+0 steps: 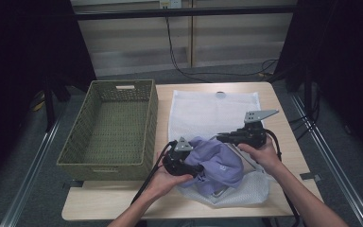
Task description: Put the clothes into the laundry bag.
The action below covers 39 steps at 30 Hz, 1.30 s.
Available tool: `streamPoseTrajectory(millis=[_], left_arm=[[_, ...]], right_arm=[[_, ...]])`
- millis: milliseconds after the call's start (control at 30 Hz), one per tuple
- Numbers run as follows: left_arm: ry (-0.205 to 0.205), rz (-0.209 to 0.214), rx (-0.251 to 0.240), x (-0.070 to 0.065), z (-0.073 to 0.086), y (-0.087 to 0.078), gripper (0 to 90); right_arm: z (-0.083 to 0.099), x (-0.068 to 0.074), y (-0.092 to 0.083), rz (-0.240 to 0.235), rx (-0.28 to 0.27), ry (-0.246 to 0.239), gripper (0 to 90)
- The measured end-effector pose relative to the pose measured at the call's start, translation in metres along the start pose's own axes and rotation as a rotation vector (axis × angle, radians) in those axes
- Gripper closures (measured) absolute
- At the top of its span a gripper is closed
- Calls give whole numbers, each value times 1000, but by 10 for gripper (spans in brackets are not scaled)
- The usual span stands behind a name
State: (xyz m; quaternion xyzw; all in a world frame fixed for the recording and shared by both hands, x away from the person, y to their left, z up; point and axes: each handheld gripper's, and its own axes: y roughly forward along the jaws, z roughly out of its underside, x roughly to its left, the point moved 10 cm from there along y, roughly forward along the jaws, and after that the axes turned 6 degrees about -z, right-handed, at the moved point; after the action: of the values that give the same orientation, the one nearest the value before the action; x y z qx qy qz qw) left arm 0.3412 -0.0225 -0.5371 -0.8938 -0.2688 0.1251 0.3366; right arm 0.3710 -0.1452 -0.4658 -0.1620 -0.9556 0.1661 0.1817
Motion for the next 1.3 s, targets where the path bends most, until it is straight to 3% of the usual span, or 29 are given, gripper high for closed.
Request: streamPoseTrajectory(millis=[67,167,300,433,667,733,900,1133,1267,1300], left_arm=[[14,20,-7,-2,-1,0,426],[39,53,5,-8,-1,-2,698],[73,97,4,-20,-4,-7,818],[113,161,-19,-40,-14,-14,839],[148,195,-30,-57,-29,-5,841],[154,186,-21,-53,-35,-2,841],[116,159,-37,-43,-44,5,841],[56,110,-5,-21,-30,20,842],[54,87,18,-14,-21,28,841],[68,77,38,-12,-18,29,840]], right_arm=[[0,1,1,-3,2,2,878],[0,1,1,-4,1,3,878],[0,0,0,-1,0,3,879],[0,1,0,-4,2,5,879],[-5,12,4,-25,-4,-10,879],[-7,14,4,-30,-9,-11,879],[-6,13,3,-35,-11,-5,879],[-6,12,-1,-24,-12,-8,879],[-4,13,-2,-16,-2,-12,879],[-3,13,-1,-12,6,-13,879]])
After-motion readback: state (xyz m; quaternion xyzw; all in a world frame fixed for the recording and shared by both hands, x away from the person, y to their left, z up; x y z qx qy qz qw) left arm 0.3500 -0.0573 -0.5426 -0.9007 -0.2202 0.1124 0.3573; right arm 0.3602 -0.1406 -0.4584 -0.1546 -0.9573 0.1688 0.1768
